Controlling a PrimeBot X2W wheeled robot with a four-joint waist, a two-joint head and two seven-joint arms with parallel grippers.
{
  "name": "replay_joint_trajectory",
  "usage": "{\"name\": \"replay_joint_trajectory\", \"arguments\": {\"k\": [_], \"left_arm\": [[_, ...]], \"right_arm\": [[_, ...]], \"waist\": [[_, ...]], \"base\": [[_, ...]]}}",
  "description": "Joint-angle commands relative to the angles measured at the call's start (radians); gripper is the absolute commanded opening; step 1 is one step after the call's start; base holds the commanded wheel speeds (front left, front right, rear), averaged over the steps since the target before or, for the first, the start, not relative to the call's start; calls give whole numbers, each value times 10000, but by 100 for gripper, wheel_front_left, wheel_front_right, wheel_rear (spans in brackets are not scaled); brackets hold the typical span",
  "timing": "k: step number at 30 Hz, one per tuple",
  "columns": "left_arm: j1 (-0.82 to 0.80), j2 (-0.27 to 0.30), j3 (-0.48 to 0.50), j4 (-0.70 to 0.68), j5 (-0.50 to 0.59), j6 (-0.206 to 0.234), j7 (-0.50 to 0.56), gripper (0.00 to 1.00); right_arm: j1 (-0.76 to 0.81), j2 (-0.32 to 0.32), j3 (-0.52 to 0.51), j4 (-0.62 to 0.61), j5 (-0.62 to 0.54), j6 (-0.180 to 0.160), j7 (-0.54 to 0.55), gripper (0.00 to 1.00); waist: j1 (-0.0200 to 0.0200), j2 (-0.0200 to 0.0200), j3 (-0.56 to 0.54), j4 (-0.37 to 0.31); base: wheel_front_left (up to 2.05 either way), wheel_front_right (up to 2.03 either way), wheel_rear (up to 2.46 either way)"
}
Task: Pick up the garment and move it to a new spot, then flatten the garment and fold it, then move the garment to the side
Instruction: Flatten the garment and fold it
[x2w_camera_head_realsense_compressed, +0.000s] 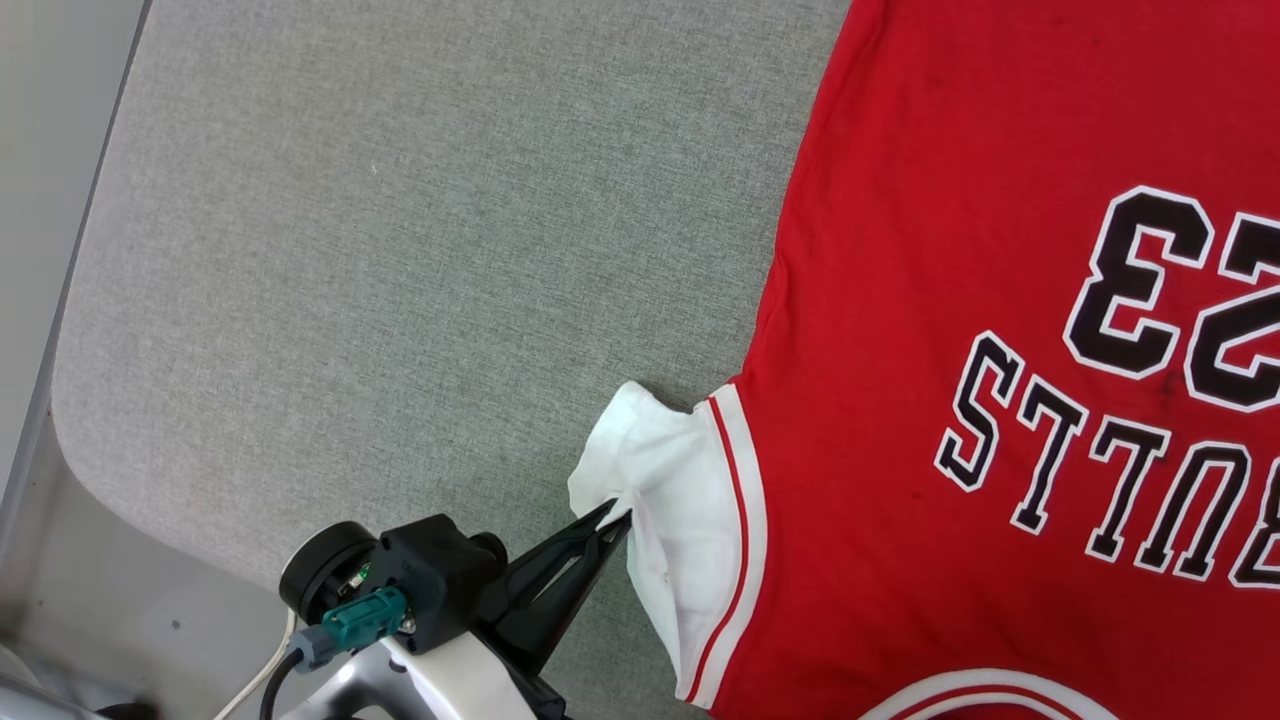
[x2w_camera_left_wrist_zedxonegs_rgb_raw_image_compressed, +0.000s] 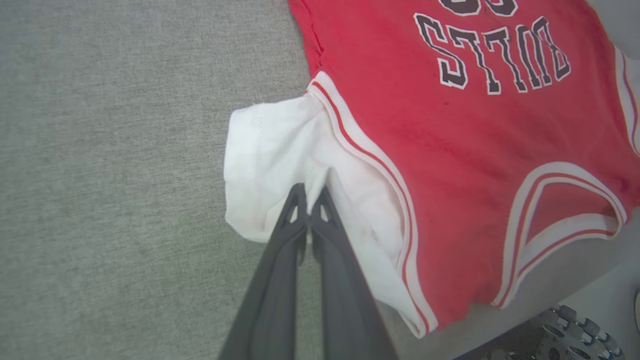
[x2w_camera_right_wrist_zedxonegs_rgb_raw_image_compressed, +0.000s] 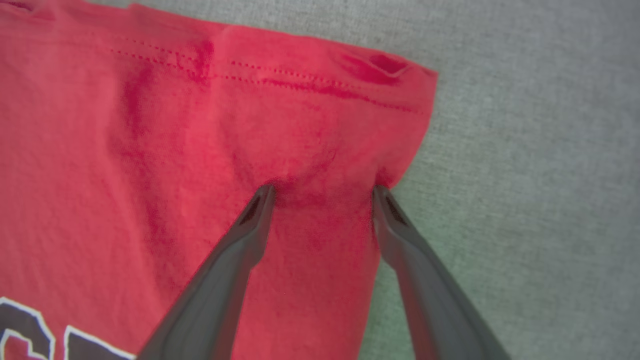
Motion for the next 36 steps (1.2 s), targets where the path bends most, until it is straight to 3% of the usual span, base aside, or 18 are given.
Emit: {"name": "replay_joint_trajectory", "arguments": {"k": [1,3,4,5,19,36], "left_arm": [[-127,-31,12,27,-1,-41,-39,0],[-152,-73,14,67,-35,-35,-74,0],[-167,-89,11,86,-43,-36,-95,0],[-179,-109,7,107,-49,-38,-91,0],[-24,-101,187,403,-191,196,-208,0],[1053,407,691,1354,-874,610,-414,0]], "right_arm": [[420,98,96,192,10,-4,111,100],[590,143,168,244,118,-4,223,100],[675,146,207,241,160,-4,241,65],[749,146,237,228,188,-4,231,0],[1458,-258,553,459,612,-4,-668,0],[4459,-96,1296,345,1957,-6,-2319,0]], "waist": [[-1,0,6,17],[-1,0,29,43],[-1,0,42,55],[-1,0,48,67],[-1,0,-847,-314],[-1,0,-3598,-2343]], "base": [[0,0,0],[0,0,0],[0,0,0],[0,0,0],[0,0,0],[0,0,0]]}}
